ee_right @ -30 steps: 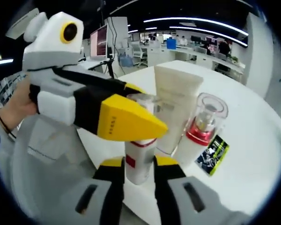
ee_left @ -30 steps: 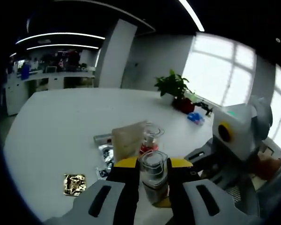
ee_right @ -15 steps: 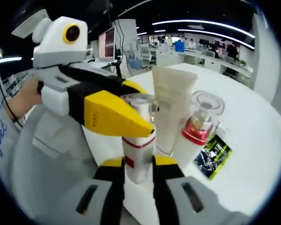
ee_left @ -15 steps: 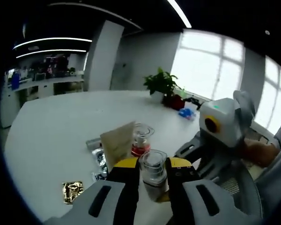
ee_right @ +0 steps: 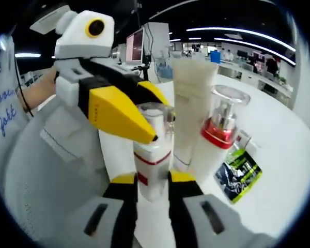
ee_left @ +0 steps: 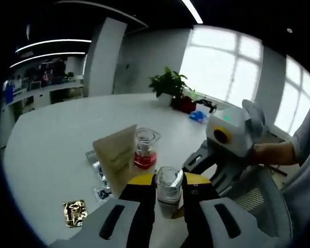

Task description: Arrange the skincare products in the storage area until every visible bottle or jar stands upright without overlapping.

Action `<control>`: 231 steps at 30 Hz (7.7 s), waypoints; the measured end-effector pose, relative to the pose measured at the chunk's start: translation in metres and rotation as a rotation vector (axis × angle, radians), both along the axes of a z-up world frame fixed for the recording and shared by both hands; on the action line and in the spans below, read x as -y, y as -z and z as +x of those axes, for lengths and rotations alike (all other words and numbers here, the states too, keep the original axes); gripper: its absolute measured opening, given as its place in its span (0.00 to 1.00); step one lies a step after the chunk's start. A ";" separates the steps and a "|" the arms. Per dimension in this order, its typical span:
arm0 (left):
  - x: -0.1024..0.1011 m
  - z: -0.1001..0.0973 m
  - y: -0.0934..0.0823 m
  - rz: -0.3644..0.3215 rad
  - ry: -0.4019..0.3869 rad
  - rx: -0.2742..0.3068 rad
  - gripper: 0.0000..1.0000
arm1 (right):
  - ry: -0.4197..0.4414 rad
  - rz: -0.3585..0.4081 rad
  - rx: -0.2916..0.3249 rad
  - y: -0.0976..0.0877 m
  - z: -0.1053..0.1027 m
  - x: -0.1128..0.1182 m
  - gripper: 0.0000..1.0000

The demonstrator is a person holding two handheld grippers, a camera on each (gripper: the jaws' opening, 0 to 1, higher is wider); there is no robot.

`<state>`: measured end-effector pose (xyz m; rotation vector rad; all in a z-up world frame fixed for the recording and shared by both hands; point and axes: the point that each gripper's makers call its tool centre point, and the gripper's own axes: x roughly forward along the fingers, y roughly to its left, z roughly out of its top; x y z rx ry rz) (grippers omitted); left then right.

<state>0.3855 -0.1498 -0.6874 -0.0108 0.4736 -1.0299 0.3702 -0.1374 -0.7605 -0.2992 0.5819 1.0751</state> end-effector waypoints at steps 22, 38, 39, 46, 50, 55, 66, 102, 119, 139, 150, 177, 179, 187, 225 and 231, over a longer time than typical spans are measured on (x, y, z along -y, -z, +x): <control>0.009 -0.004 0.025 0.152 0.068 0.057 0.15 | -0.068 -0.033 0.075 0.027 0.010 -0.001 0.21; 0.007 -0.003 0.026 0.197 0.112 0.146 0.16 | -0.079 -0.045 0.103 0.030 0.013 -0.002 0.22; 0.006 -0.003 0.026 0.197 0.110 0.146 0.18 | -0.080 -0.045 0.103 0.030 0.013 -0.002 0.22; -0.006 -0.003 0.022 0.193 0.093 0.134 0.22 | -0.093 -0.054 0.125 0.029 0.012 0.000 0.23; -0.010 -0.006 0.034 0.225 0.107 0.111 0.23 | -0.082 -0.034 0.110 0.030 0.012 0.000 0.24; -0.010 -0.011 0.042 0.234 0.110 0.079 0.23 | -0.091 -0.034 0.098 0.031 0.009 0.000 0.26; -0.013 -0.015 0.068 0.298 0.118 -0.023 0.24 | -0.083 -0.064 0.075 0.034 0.005 0.014 0.27; -0.006 -0.009 0.111 0.405 0.089 -0.154 0.06 | -0.008 -0.065 -0.075 0.026 0.007 0.022 0.10; -0.004 0.005 0.113 0.410 0.055 -0.122 0.03 | 0.040 -0.077 -0.054 0.027 0.019 0.026 0.09; -0.004 0.011 0.112 0.405 0.034 -0.117 0.02 | 0.076 -0.080 -0.047 0.027 0.026 0.027 0.07; -0.005 0.012 0.111 0.408 0.036 -0.106 0.03 | 0.077 -0.087 -0.049 0.025 0.025 0.028 0.06; -0.005 0.012 0.107 0.405 0.039 -0.088 0.05 | 0.106 -0.095 -0.032 0.017 0.025 0.030 0.07; -0.006 0.012 0.105 0.402 0.036 -0.087 0.05 | 0.105 -0.095 -0.037 0.016 0.024 0.030 0.07; -0.011 0.007 0.095 0.392 0.035 -0.073 0.09 | 0.119 -0.095 -0.042 0.009 0.019 0.033 0.11; -0.080 0.019 0.023 0.383 -0.099 0.037 0.60 | 0.227 -0.118 0.054 -0.054 0.023 0.046 0.62; -0.090 0.018 0.016 0.411 -0.099 0.044 0.69 | 0.234 -0.119 0.062 -0.060 0.021 0.047 0.70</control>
